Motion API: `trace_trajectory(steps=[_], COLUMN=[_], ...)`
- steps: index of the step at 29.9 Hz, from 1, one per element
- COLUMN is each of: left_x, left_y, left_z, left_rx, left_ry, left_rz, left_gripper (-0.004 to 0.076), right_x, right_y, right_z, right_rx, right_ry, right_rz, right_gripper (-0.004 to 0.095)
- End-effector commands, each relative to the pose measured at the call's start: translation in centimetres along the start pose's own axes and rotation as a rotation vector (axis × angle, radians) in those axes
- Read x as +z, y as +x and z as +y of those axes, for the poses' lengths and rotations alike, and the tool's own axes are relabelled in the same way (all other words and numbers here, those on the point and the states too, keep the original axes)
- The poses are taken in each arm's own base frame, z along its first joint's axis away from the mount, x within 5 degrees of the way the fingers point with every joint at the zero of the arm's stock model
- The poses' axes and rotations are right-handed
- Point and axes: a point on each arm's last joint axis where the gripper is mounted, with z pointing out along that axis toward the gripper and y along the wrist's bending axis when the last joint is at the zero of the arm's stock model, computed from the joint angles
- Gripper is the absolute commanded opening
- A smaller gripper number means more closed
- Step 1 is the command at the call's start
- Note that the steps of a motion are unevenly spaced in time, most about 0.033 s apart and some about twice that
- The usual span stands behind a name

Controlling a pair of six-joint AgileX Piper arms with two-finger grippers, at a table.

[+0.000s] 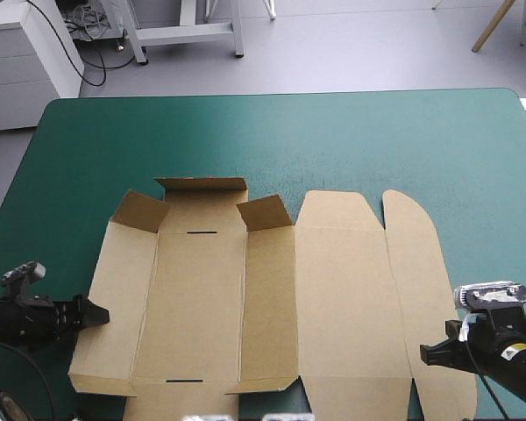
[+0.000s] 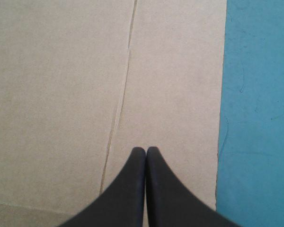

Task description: Fold the box

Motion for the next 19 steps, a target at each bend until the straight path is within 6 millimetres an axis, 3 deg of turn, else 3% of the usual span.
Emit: trace_trajectory(steps=[1,10,19], left_x=[0.5,1.7,1.9], left_y=[0.9,1.0,1.1], left_z=[-1.9,-4.1,-4.4], left_rx=[0.043,0.157,0.118], left_ry=[0.107,0.127,0.123], left_rz=[0.064,0.147,0.165], left_gripper=[0.0598,0.0598,0.0597], right_x=[-0.5,-0.5,-0.5], right_y=[-1.0,-1.0,-1.0], right_z=[0.0,0.0,0.3], right_rx=[-0.008,-0.008,-0.033], right_ry=[0.005,0.005,-0.02], right_rz=[-0.069,-0.069,-0.067], right_gripper=[-0.0019,-0.0019,-0.0019])
